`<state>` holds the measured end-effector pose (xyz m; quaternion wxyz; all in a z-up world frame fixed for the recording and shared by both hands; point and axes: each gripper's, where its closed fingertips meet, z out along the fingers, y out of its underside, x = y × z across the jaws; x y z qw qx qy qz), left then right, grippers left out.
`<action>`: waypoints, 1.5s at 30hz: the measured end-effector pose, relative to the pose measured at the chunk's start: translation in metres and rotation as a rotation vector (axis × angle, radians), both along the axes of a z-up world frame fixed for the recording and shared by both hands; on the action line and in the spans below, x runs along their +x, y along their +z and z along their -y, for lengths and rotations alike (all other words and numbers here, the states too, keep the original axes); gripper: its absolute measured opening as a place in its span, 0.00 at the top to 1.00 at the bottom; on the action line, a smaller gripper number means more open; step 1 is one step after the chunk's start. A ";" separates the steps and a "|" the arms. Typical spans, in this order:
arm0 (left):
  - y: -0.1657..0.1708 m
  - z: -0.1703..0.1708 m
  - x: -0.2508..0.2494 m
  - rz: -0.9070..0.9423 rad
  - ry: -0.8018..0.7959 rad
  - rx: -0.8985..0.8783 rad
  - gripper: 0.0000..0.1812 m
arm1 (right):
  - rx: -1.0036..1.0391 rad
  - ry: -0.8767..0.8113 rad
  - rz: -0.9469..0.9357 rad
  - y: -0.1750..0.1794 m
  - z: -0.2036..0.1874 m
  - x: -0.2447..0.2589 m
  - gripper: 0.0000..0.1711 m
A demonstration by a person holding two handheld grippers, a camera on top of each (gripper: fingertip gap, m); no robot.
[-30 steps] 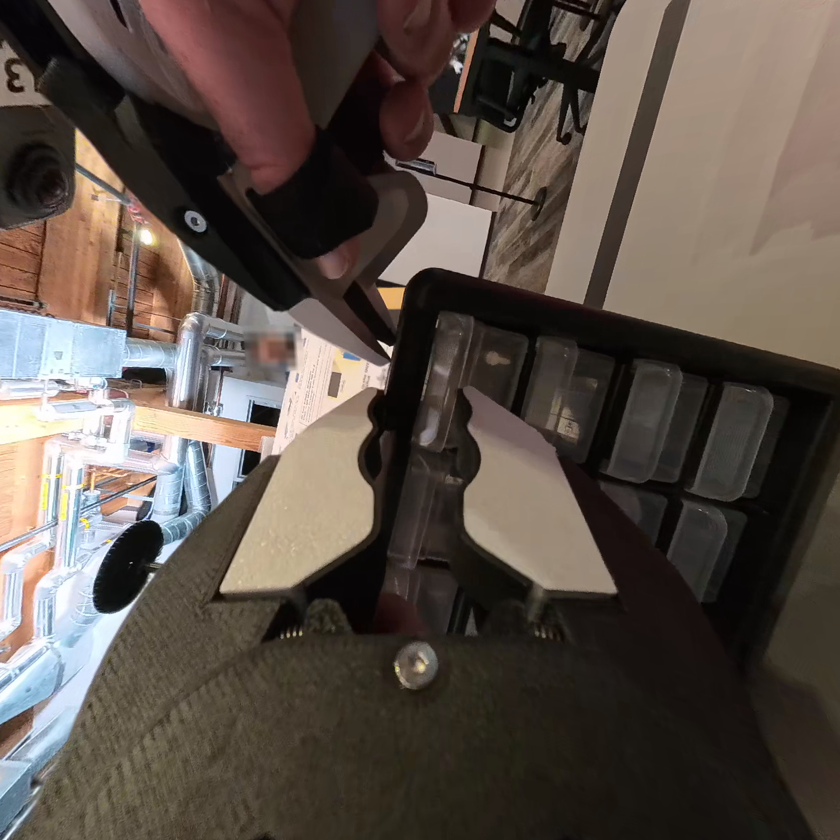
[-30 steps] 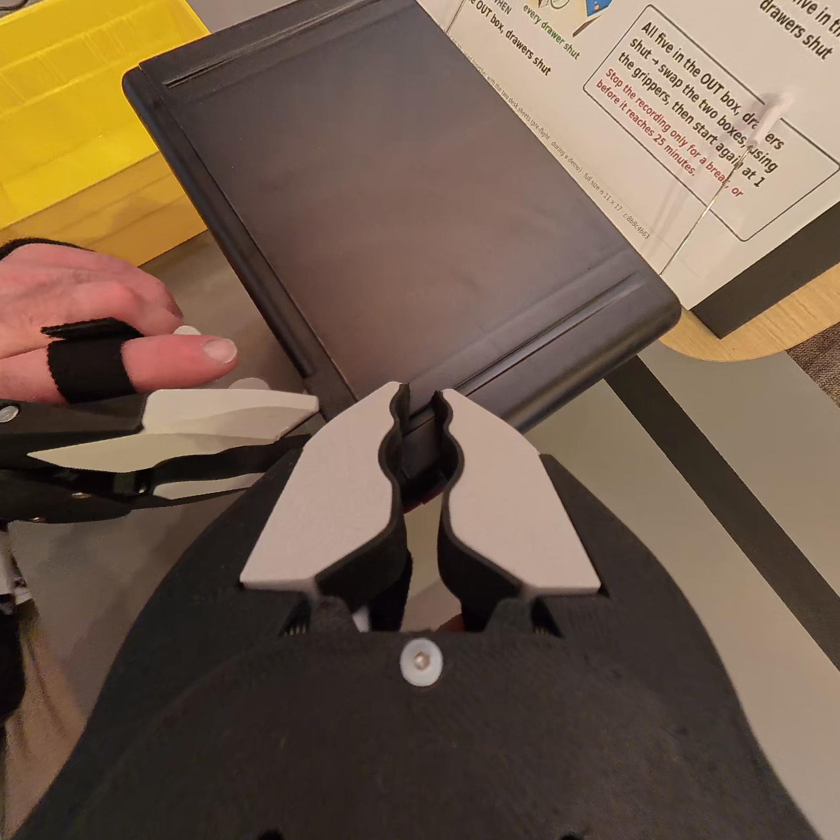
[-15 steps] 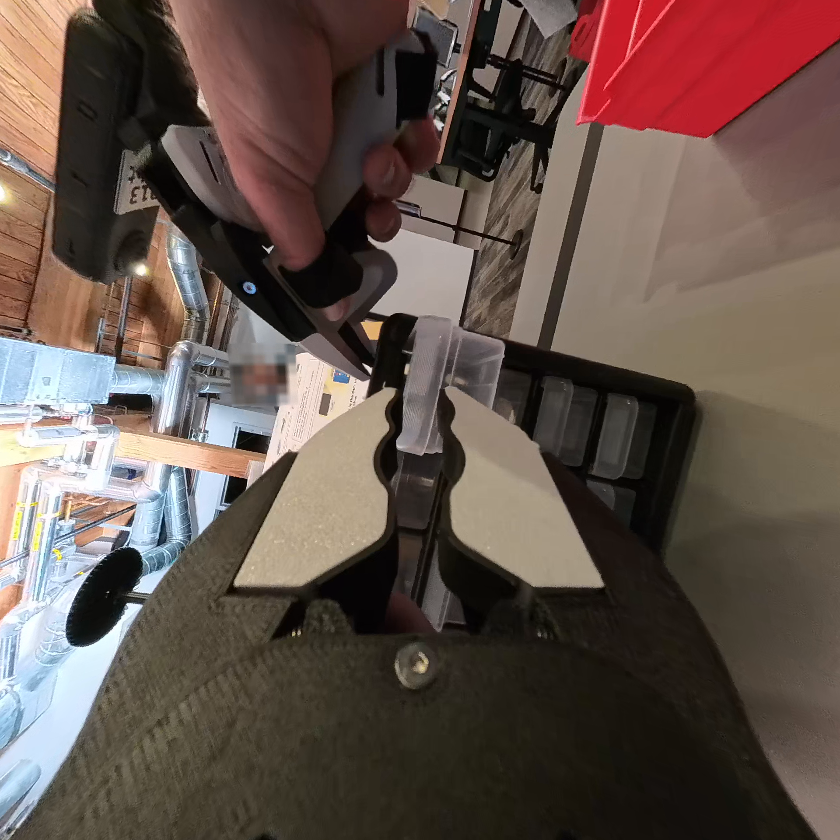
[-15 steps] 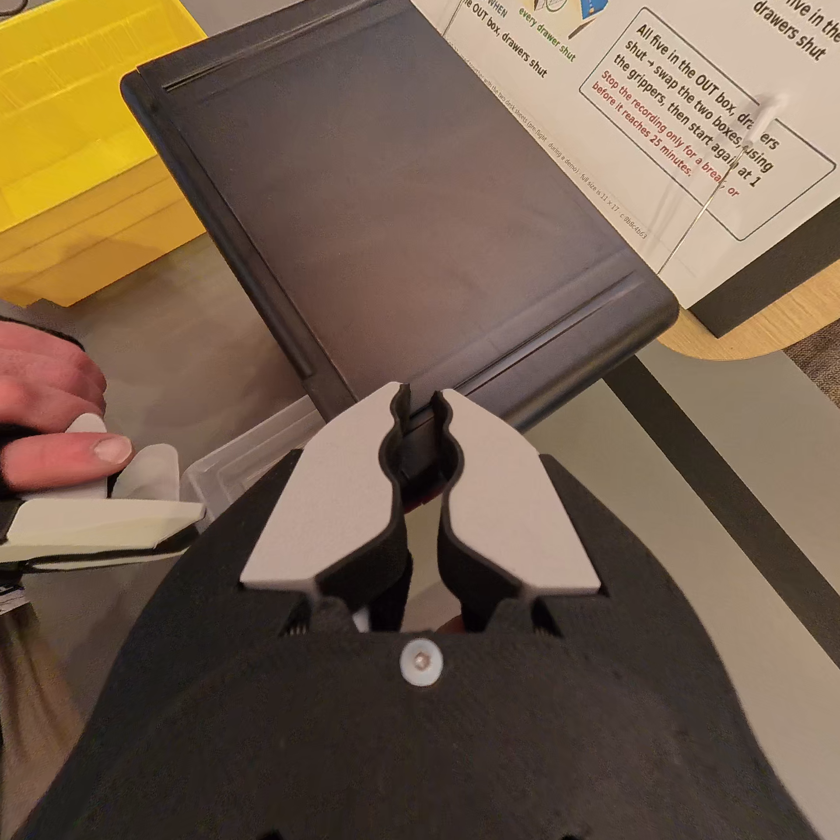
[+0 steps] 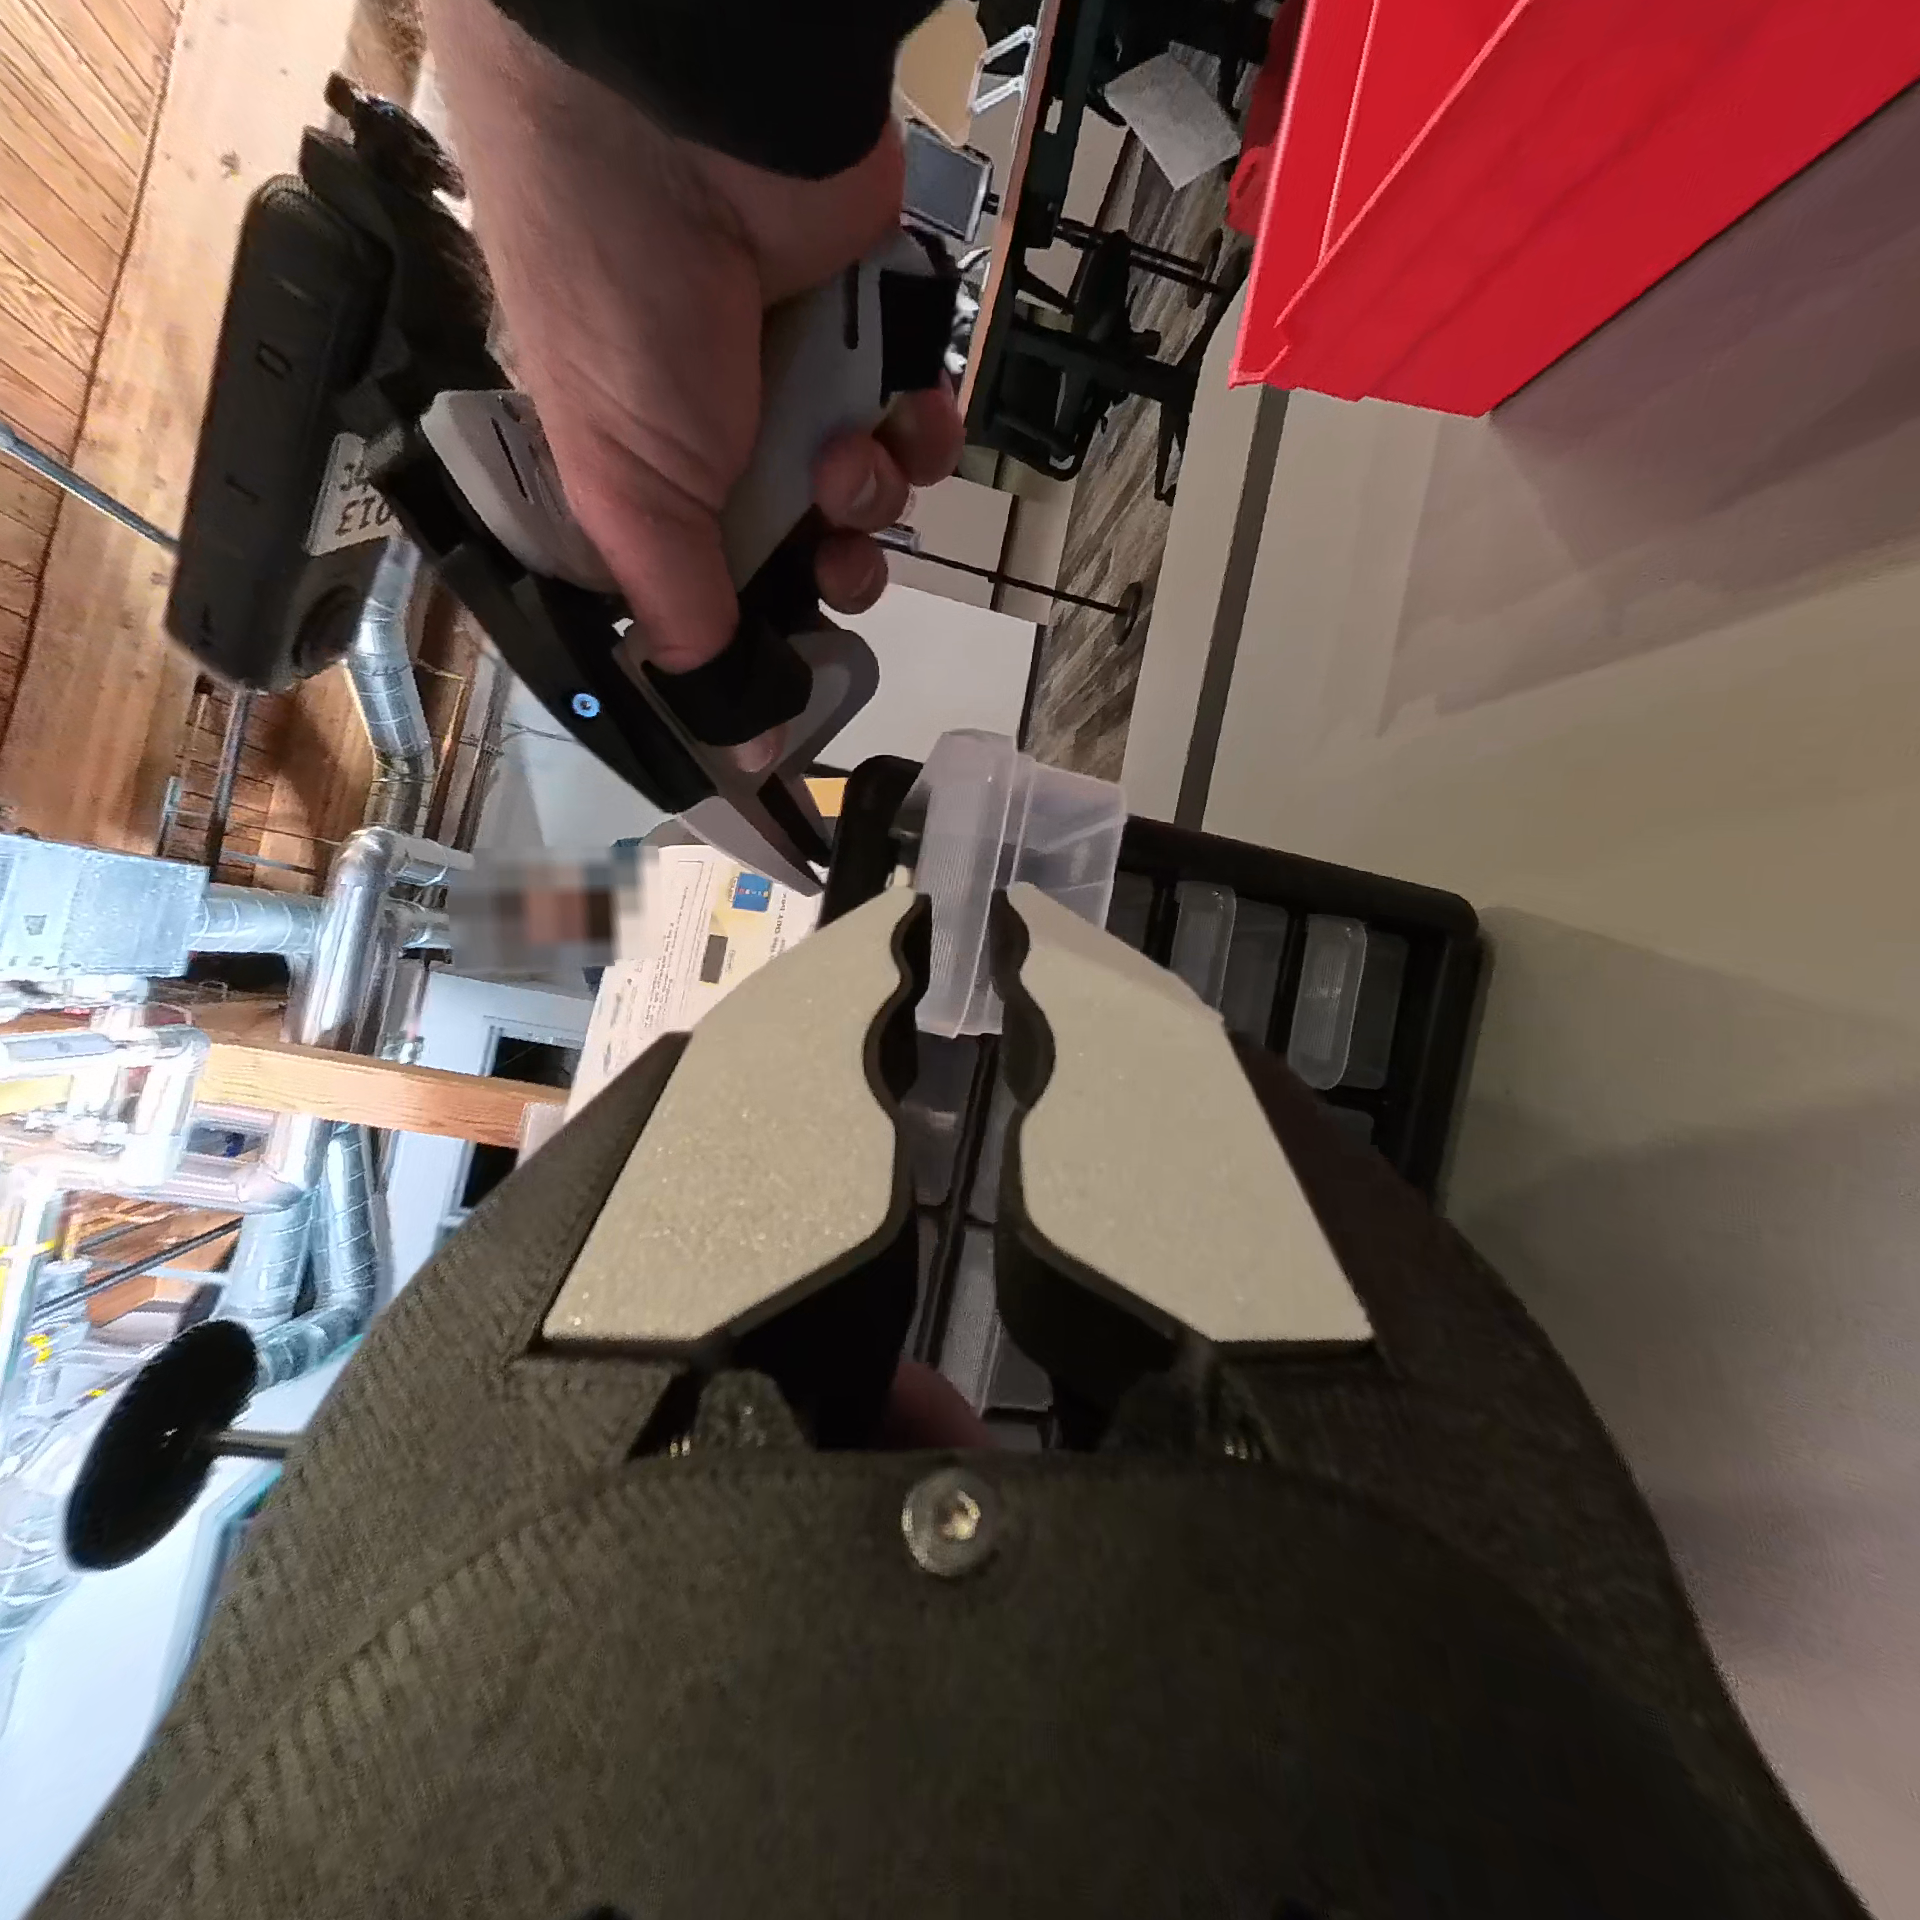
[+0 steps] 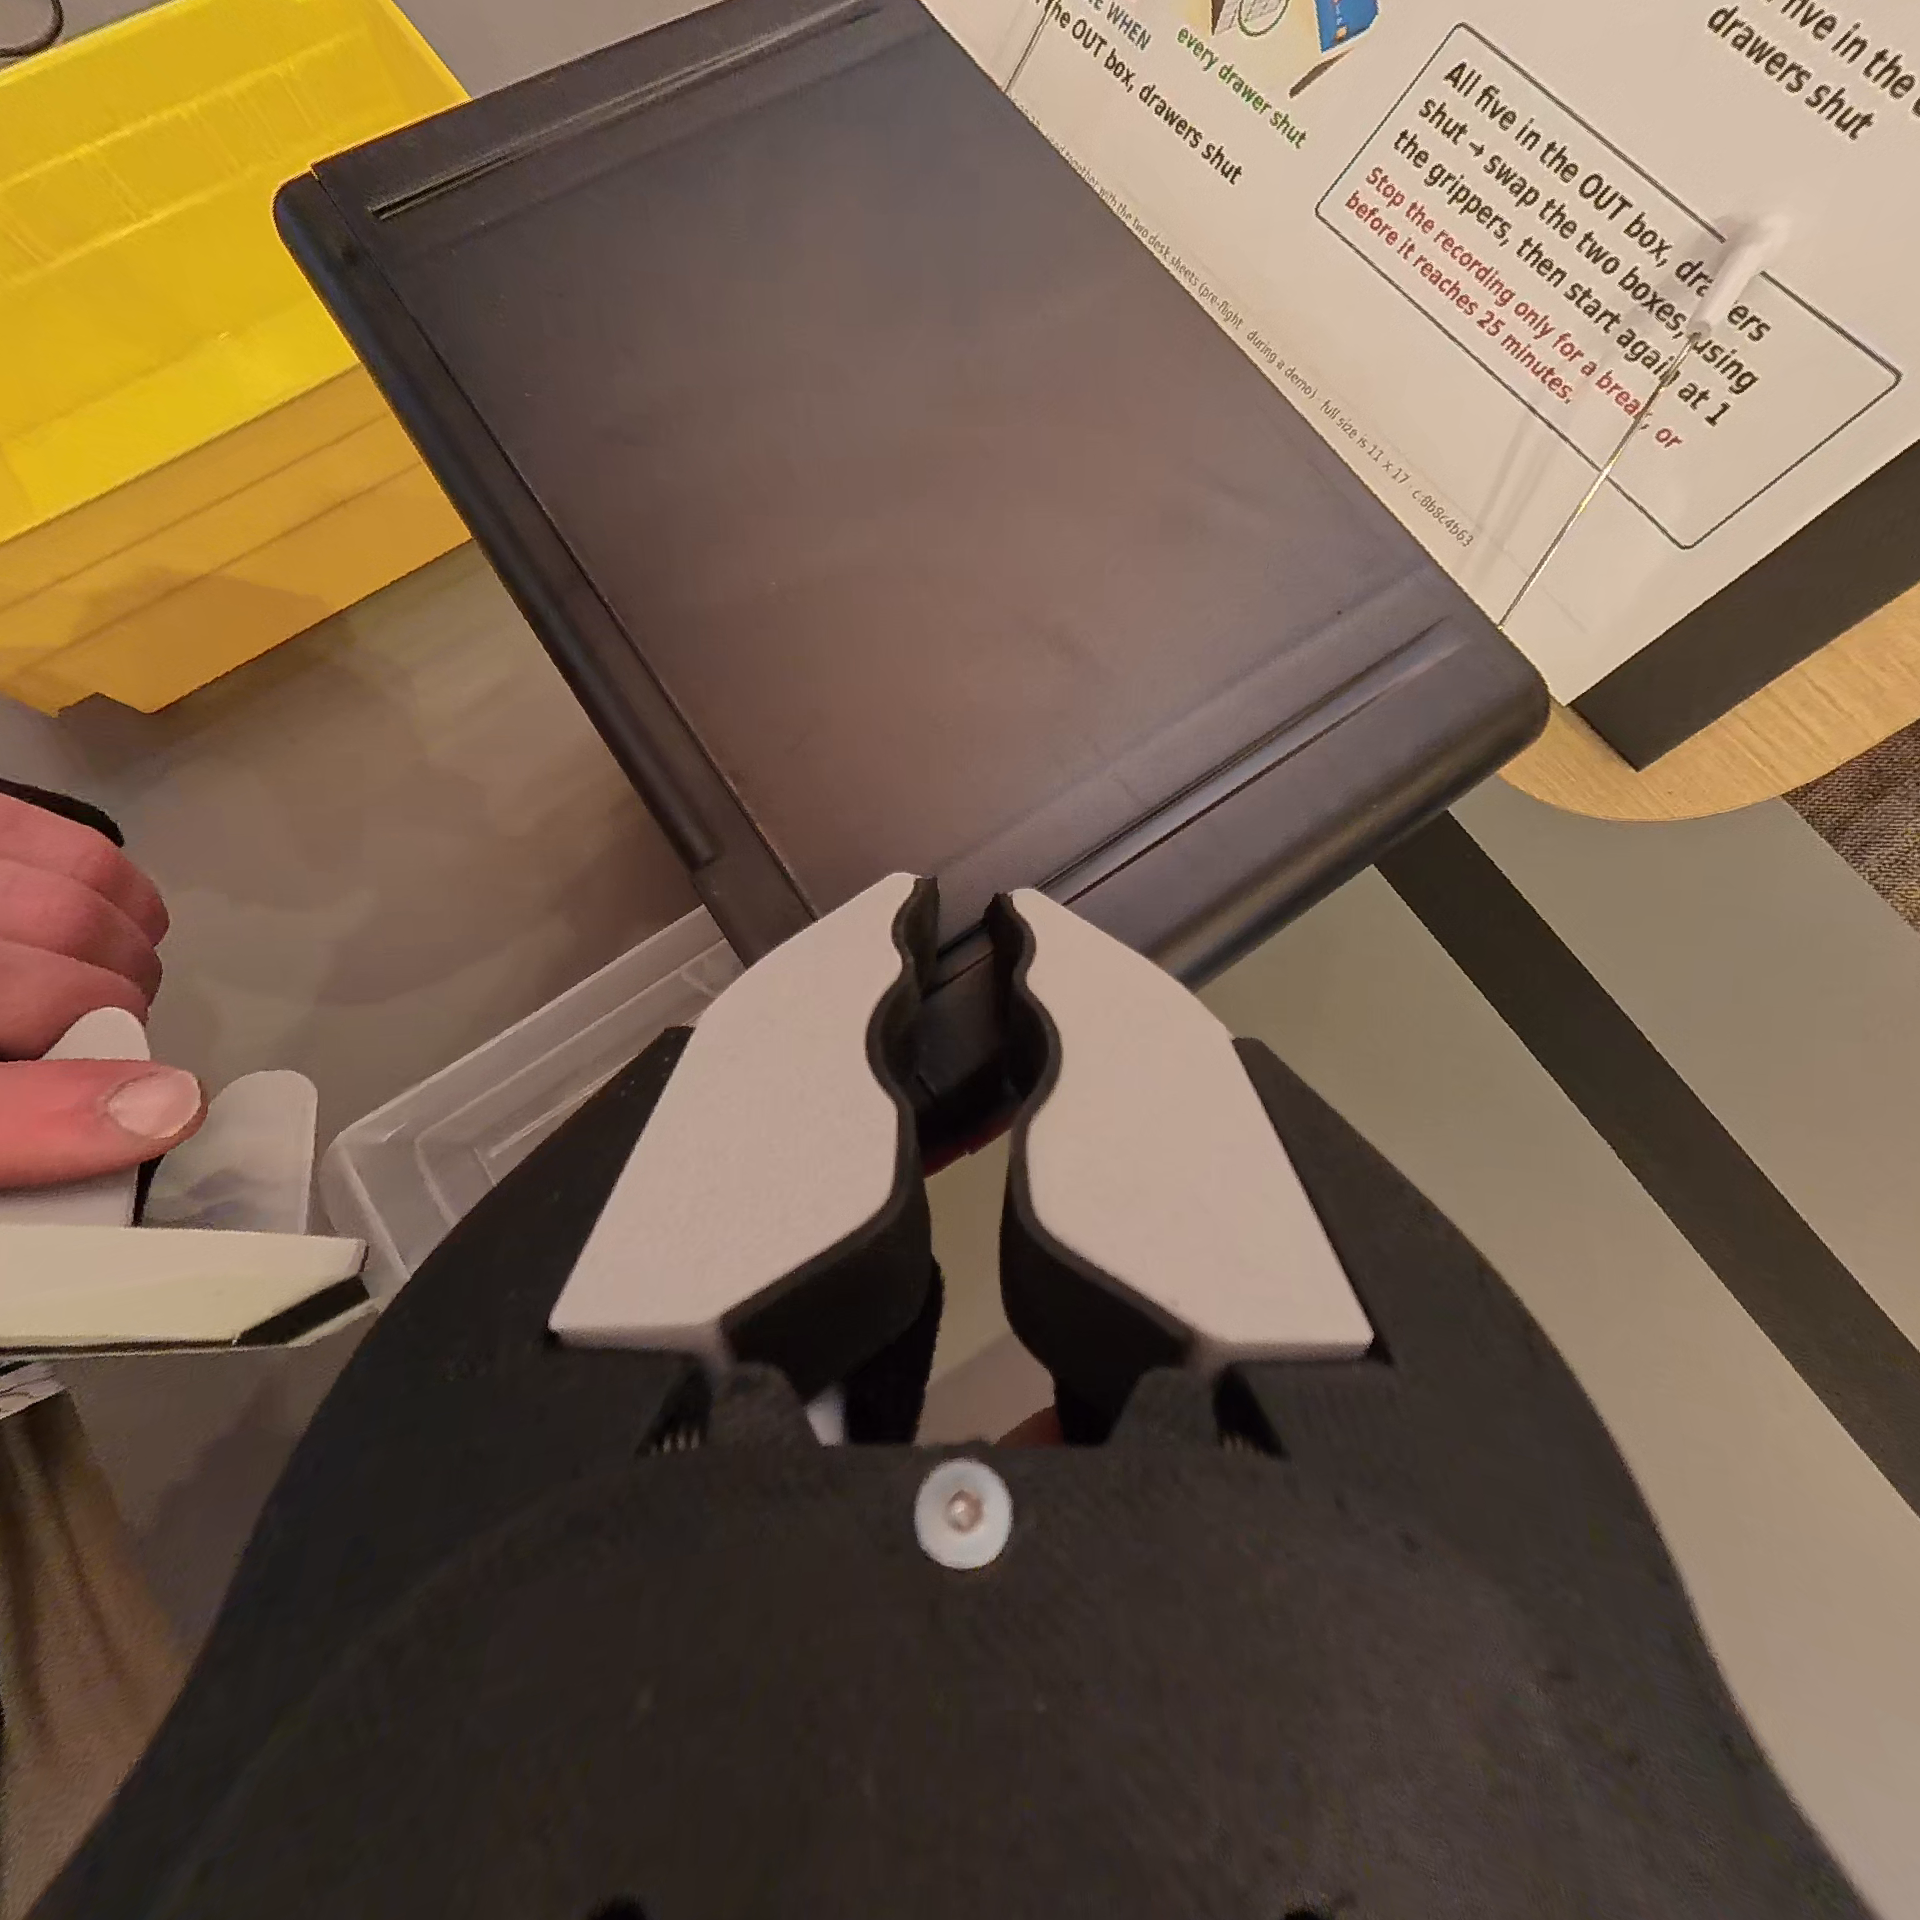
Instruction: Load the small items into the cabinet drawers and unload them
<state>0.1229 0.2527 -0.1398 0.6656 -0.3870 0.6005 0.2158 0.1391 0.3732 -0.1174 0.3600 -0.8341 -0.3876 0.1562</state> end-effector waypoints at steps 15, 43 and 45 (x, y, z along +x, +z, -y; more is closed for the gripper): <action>0.033 0.008 -0.042 0.113 -0.056 -0.059 0.83 | 0.004 0.003 -0.003 0.000 0.000 0.000 0.94; -0.179 -0.019 -0.434 0.005 0.938 -1.404 0.82 | 0.023 0.002 -0.015 0.000 -0.001 0.000 0.95; -0.185 -0.015 -0.439 -0.004 0.962 -1.434 0.82 | 0.024 0.001 -0.017 0.000 -0.001 0.000 0.95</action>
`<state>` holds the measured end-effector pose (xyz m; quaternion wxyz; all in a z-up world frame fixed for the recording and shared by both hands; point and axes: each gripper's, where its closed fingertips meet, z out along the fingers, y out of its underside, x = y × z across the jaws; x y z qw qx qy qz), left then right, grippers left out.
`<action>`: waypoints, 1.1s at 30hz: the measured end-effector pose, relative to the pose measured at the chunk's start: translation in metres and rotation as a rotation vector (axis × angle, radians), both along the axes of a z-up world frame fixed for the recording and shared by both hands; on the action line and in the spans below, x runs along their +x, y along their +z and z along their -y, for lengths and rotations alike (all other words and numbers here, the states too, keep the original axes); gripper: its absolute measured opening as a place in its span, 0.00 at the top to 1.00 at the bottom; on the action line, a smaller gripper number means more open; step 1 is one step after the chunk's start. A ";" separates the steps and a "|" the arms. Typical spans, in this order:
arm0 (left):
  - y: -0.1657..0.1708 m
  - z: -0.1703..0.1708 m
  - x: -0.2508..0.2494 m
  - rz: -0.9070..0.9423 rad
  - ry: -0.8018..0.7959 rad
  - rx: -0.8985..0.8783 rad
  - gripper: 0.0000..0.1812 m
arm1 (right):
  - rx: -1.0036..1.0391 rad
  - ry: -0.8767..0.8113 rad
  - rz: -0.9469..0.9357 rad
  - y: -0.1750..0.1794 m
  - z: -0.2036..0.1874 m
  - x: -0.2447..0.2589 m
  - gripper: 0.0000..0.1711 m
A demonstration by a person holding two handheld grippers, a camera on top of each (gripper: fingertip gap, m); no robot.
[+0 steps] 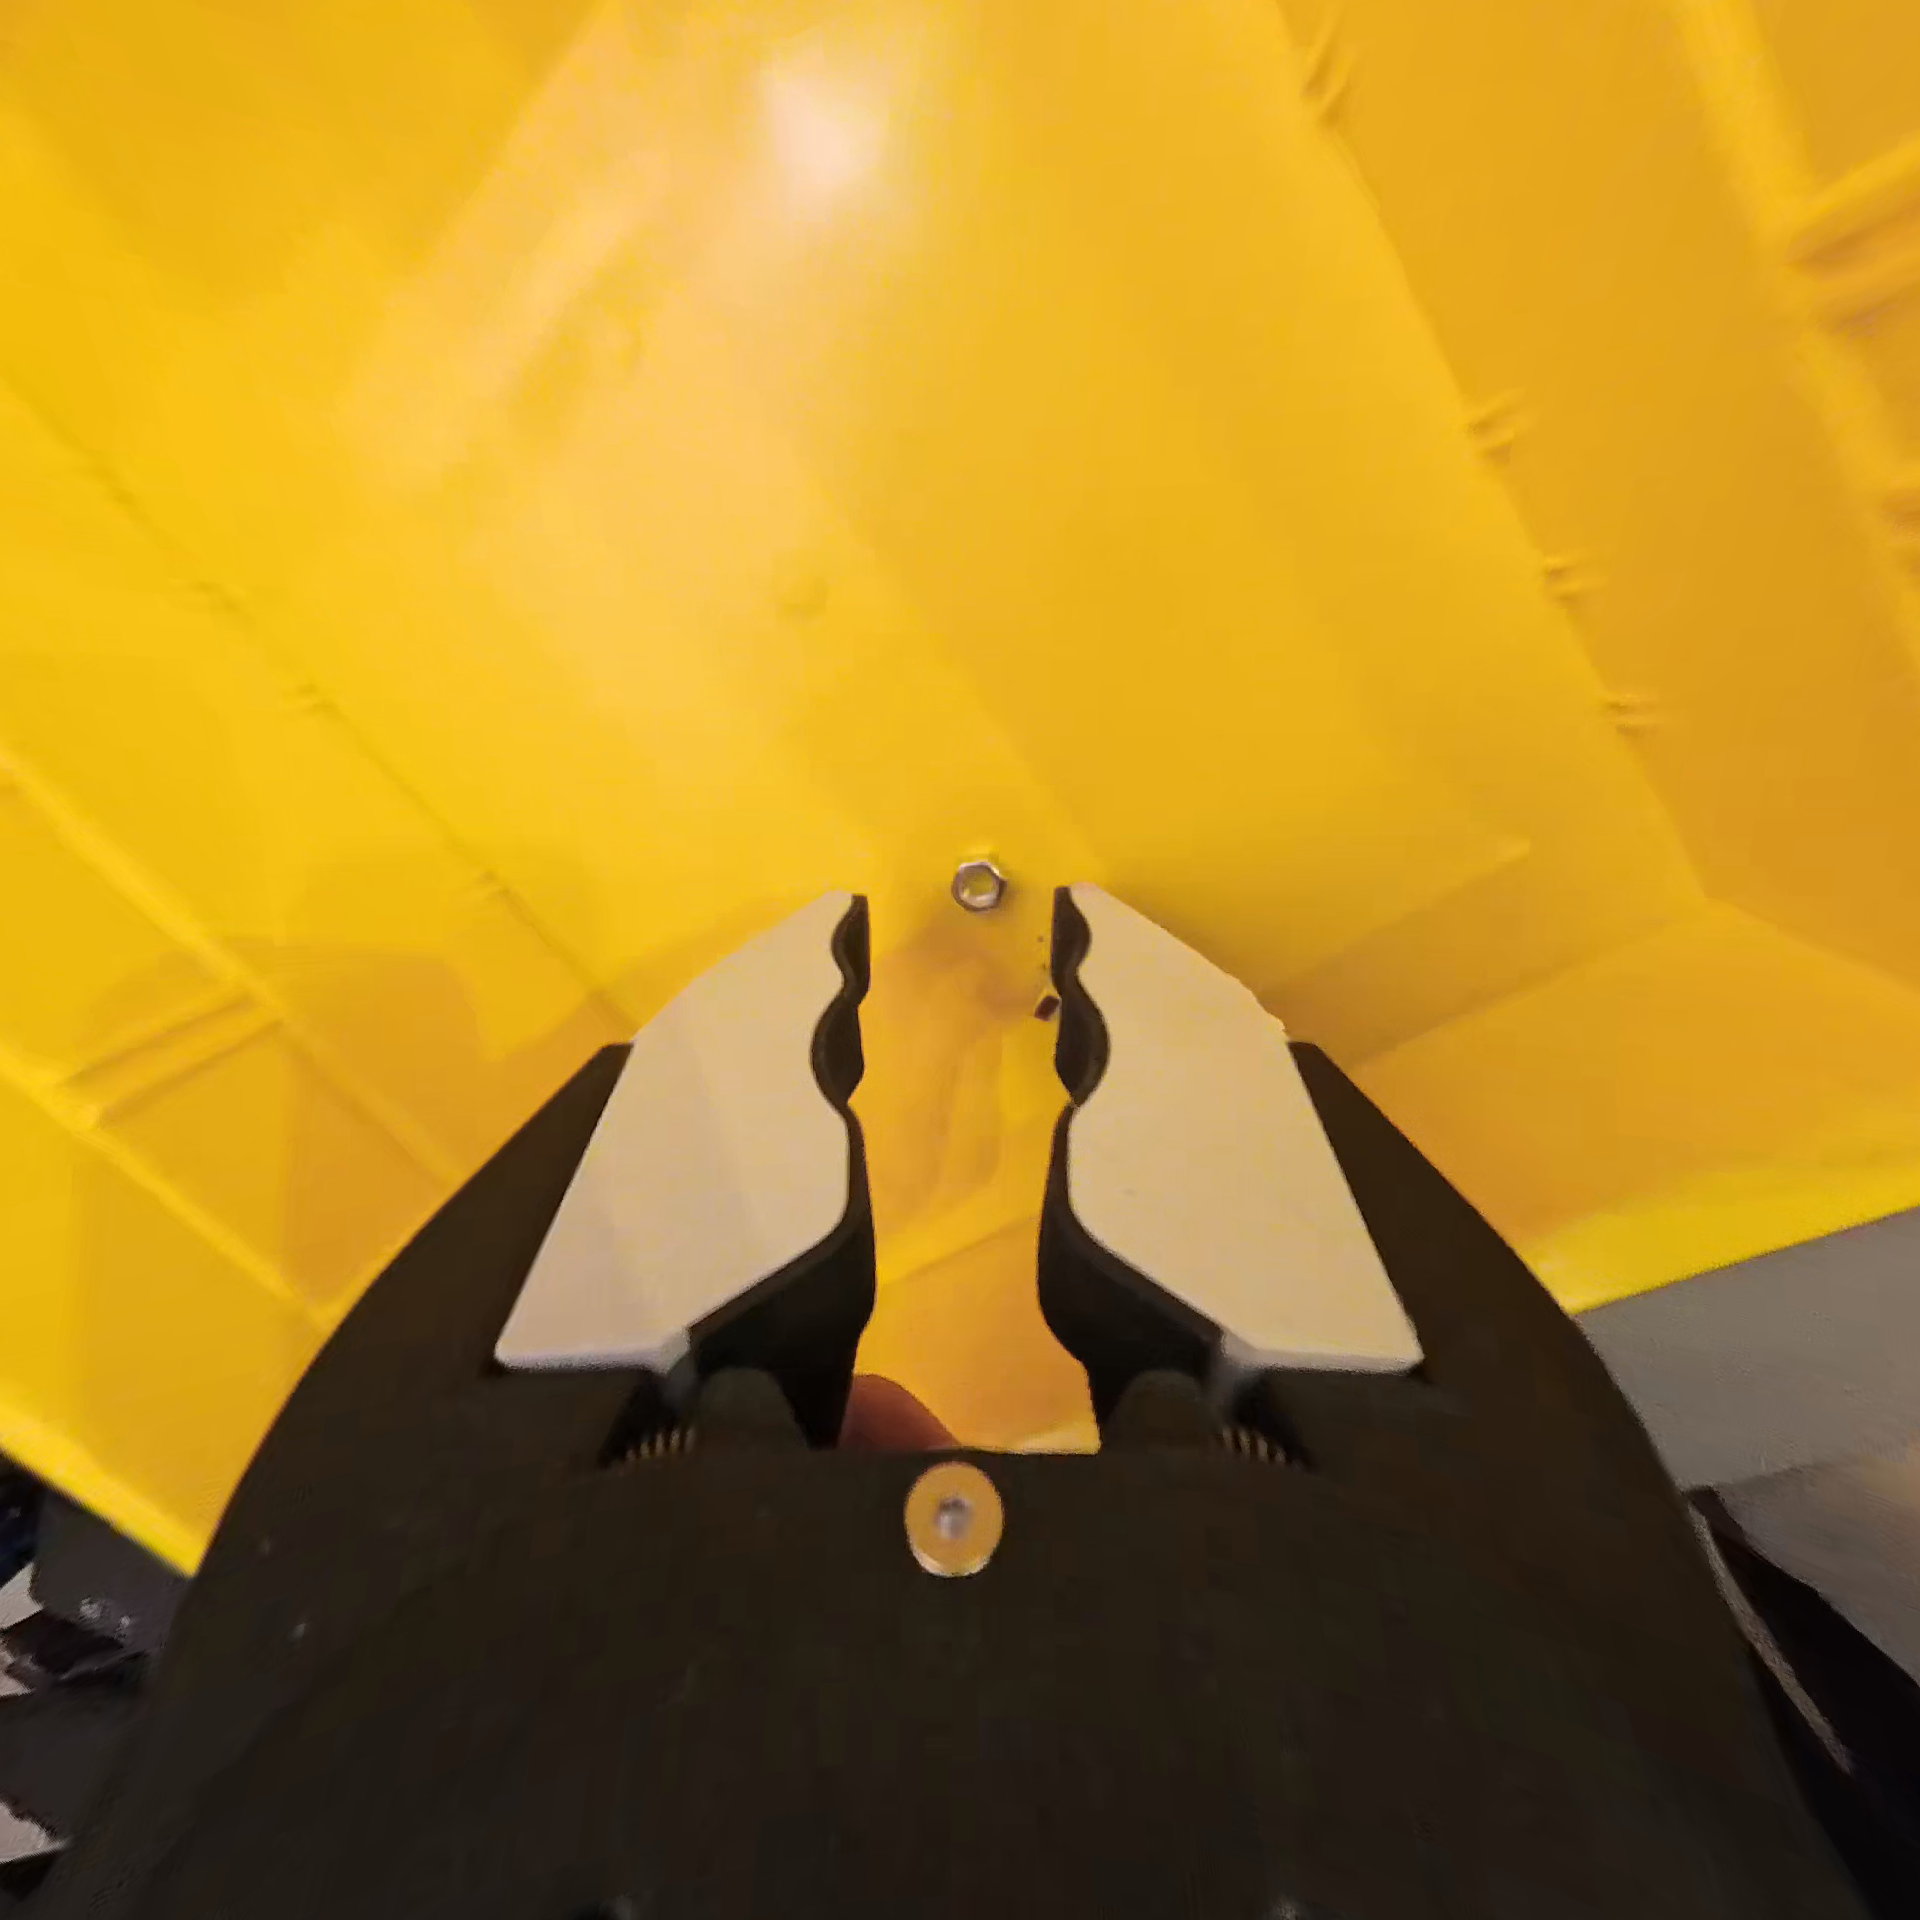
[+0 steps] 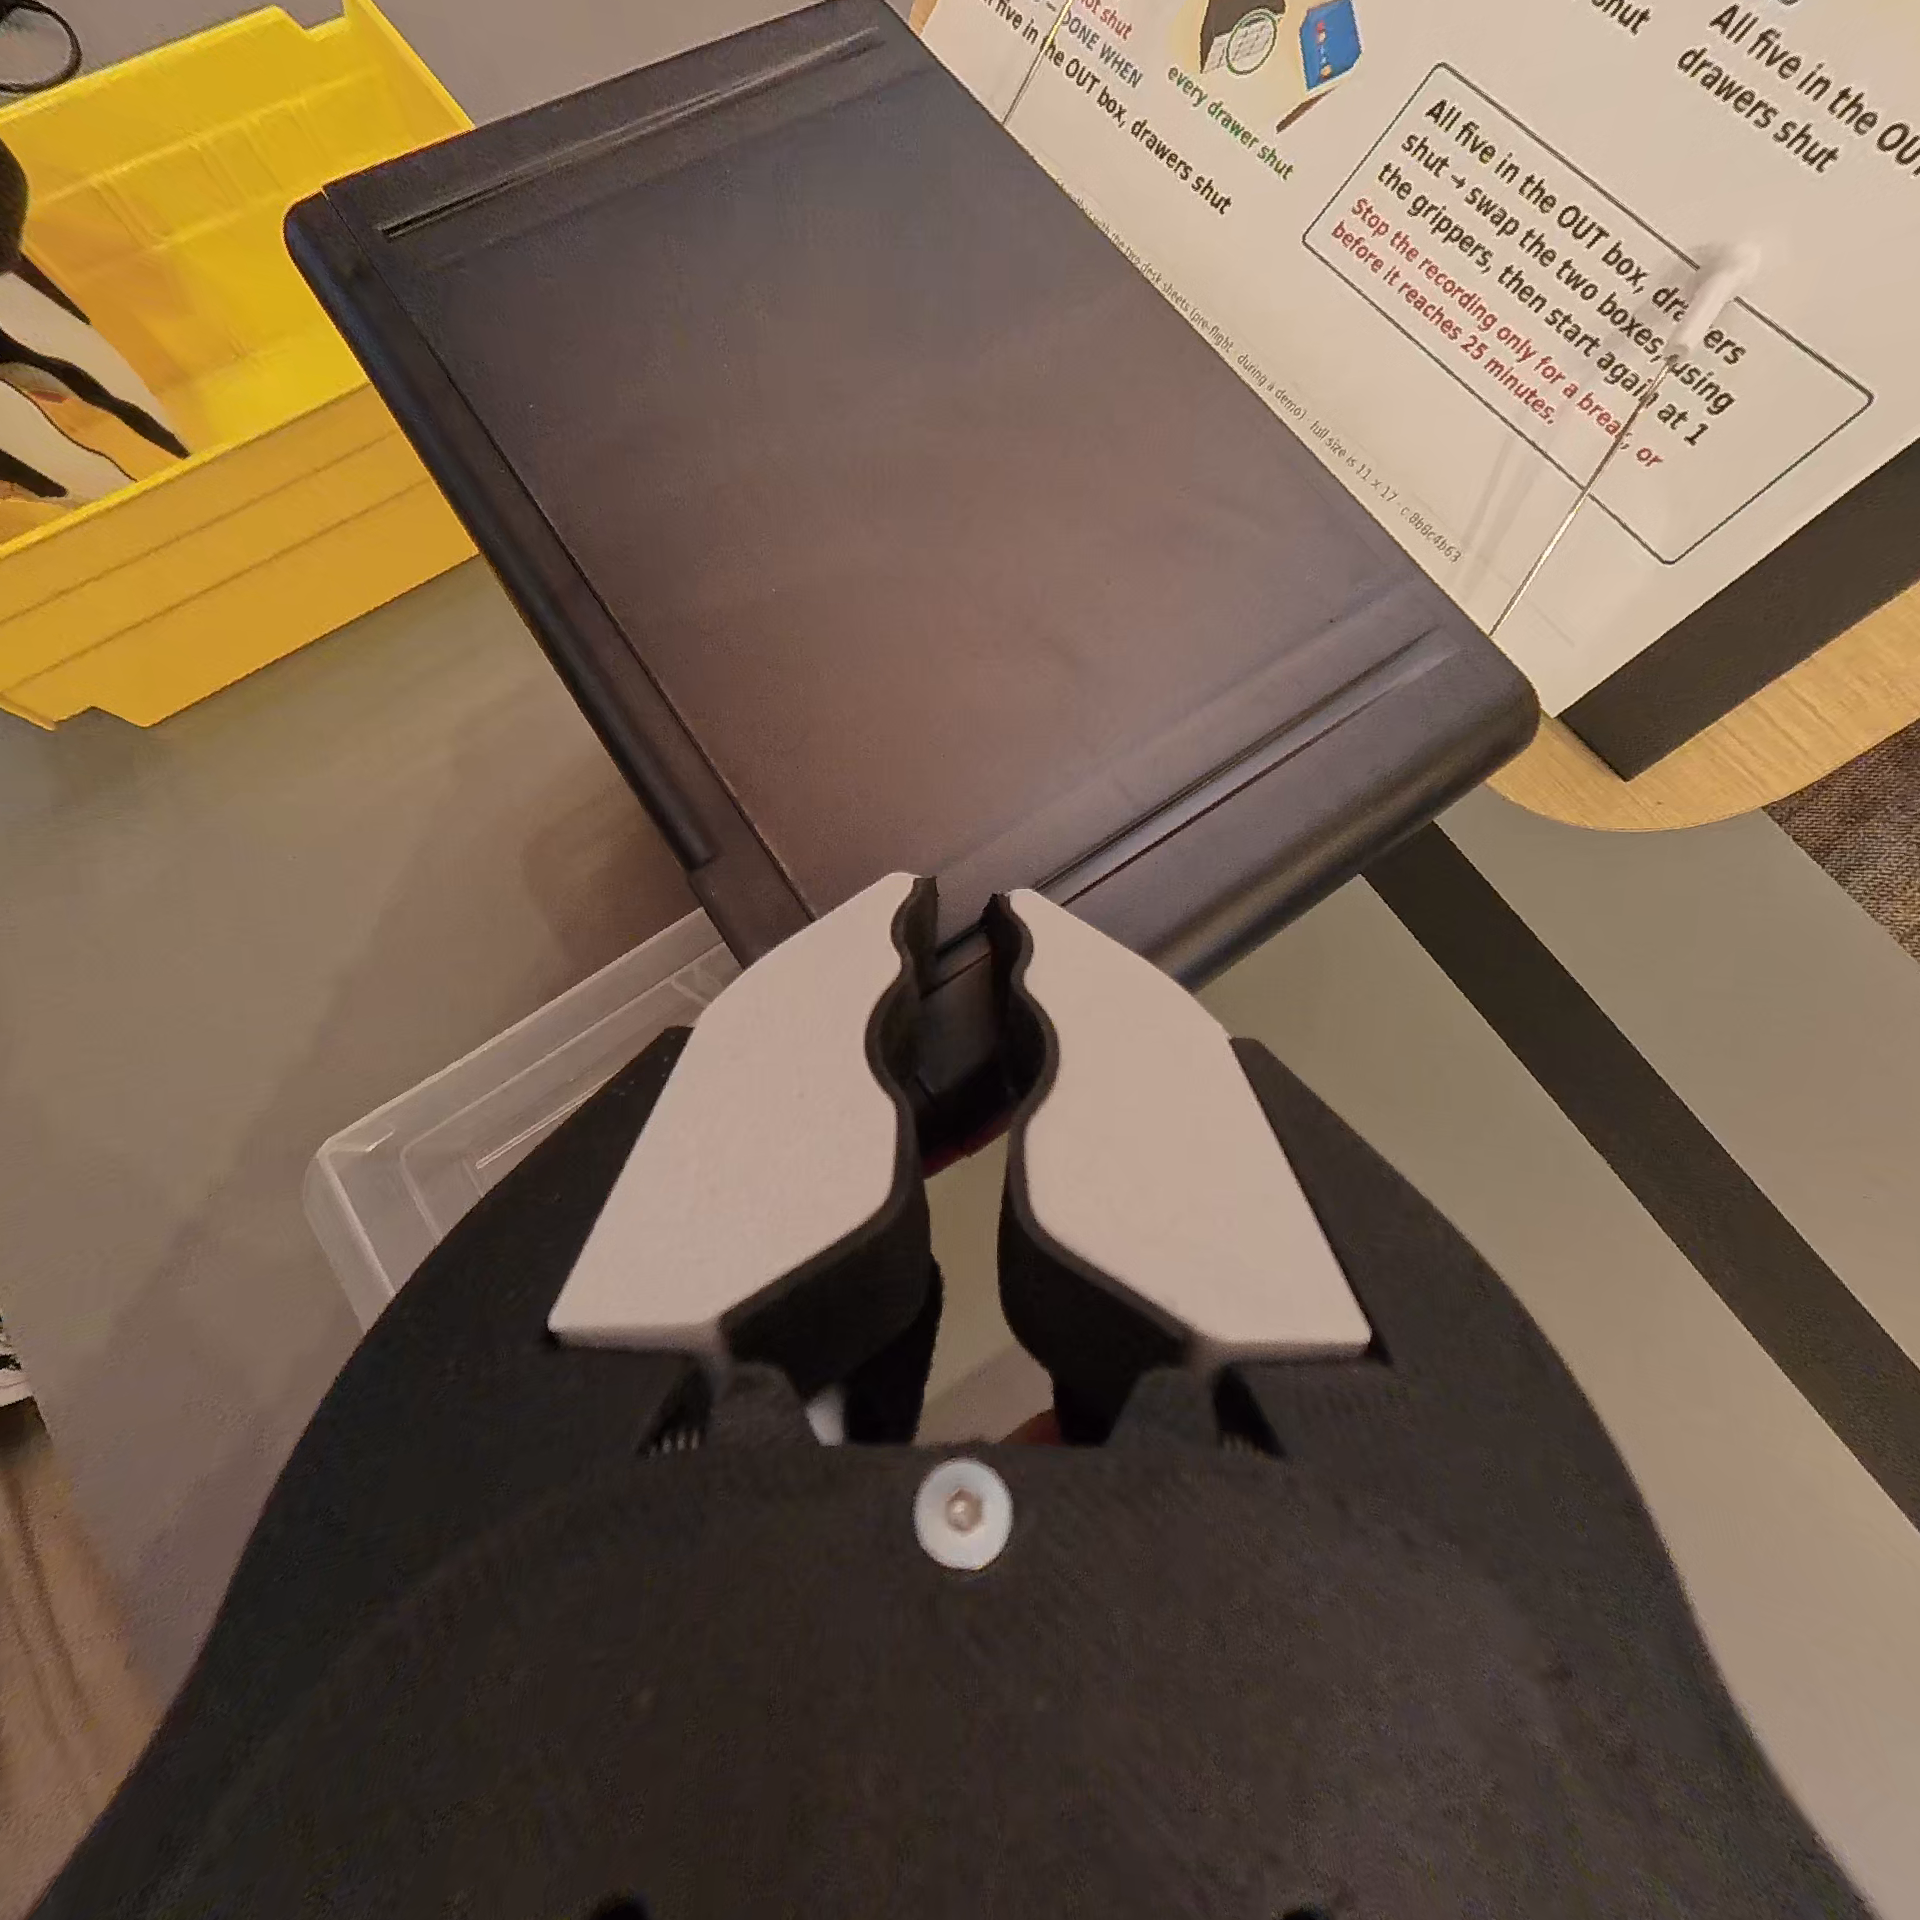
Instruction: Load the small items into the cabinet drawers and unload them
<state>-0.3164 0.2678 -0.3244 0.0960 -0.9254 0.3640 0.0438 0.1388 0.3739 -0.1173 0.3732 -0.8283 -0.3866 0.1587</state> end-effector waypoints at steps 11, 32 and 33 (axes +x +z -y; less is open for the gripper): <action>-0.005 -0.002 0.000 0.057 -0.011 0.014 0.85 | 0.003 -0.002 -0.004 0.000 0.000 0.000 0.95; 0.009 -0.015 0.008 0.179 0.011 0.086 0.95 | 0.004 -0.004 -0.005 0.000 0.000 0.000 0.95; 0.011 -0.016 0.009 0.192 0.014 0.094 0.95 | 0.004 -0.004 -0.006 0.000 0.000 0.000 0.95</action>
